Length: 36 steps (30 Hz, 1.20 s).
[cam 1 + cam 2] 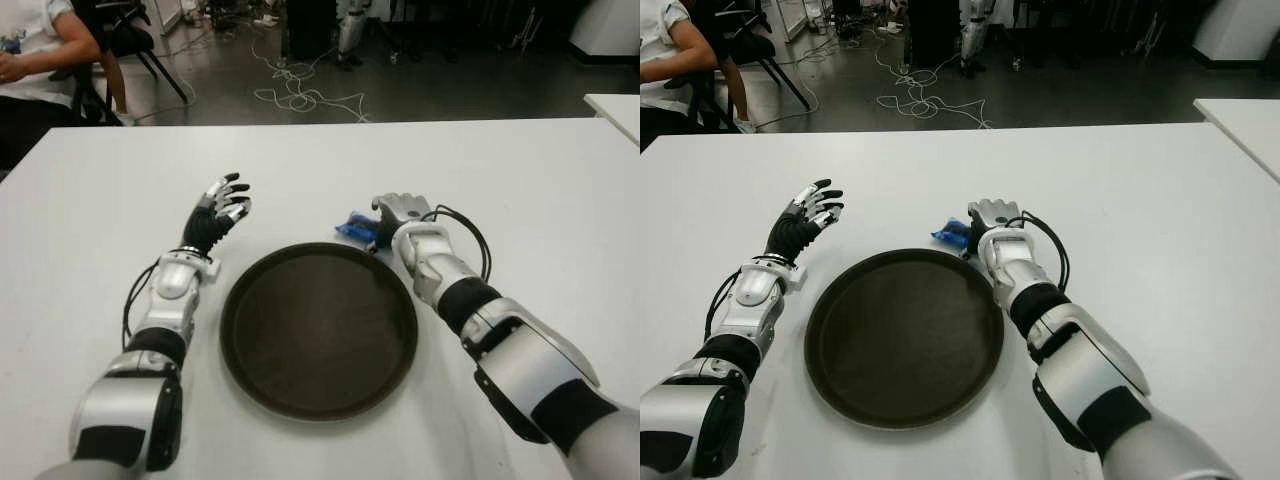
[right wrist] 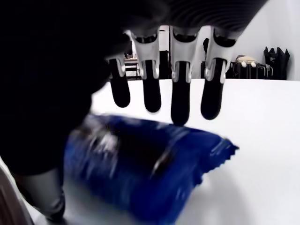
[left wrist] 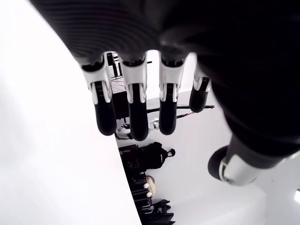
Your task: Pick up the Oreo
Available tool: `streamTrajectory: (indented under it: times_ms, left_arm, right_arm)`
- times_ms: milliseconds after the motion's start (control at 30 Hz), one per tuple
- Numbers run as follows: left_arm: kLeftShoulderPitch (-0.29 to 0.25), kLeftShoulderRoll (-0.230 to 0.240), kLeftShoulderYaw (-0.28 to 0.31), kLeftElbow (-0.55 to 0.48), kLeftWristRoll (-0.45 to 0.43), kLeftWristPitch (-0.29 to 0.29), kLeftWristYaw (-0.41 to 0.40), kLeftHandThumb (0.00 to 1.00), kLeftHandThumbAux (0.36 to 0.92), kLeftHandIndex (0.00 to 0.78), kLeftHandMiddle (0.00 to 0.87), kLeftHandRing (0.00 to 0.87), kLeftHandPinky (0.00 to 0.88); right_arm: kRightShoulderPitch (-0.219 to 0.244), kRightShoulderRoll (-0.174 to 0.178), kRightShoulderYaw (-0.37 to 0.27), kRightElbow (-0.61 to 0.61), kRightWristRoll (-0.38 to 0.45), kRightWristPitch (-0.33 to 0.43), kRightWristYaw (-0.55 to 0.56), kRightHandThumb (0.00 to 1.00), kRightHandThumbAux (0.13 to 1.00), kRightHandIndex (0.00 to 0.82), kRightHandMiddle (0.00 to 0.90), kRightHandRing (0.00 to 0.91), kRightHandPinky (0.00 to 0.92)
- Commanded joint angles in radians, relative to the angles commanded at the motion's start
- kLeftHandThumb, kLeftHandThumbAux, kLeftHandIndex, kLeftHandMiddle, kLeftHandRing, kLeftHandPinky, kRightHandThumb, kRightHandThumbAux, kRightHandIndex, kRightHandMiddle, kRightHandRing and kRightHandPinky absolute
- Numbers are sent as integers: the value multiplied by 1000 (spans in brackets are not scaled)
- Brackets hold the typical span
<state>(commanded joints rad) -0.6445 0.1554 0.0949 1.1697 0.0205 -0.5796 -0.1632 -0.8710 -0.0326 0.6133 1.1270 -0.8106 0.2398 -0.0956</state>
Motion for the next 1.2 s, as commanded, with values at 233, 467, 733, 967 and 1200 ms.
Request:
streamTrajectory:
  times_ms: [233, 467, 733, 967, 1200]
  left_arm:
    - [-3, 1, 2, 3, -2, 4, -3, 79, 625, 111, 203, 203, 220]
    - [-2, 2, -1, 4, 5, 3, 5, 66, 630, 113, 206, 203, 222]
    - [-4, -2, 1, 2, 3, 6, 13, 78, 651, 116, 208, 205, 219]
    - [-2, -4, 0, 0, 3, 7, 15, 68, 645, 116, 209, 207, 221]
    - [-1, -6, 0, -2, 3, 0, 17, 77, 658, 133, 221, 216, 228]
  right_arm:
    - [5, -3, 8, 3, 2, -13, -18, 0, 693, 275, 280, 336, 401]
    - [6, -7, 18, 10, 1, -22, -32, 0, 711, 313, 307, 357, 432]
    - [3, -5, 16, 25, 8, -24, -21, 0, 710, 323, 307, 354, 432]
    - [13, -7, 17, 51, 12, -51, -19, 0, 700, 293, 290, 337, 412]
    - [18, -6, 12, 72, 21, -82, -13, 0, 694, 263, 277, 324, 397]
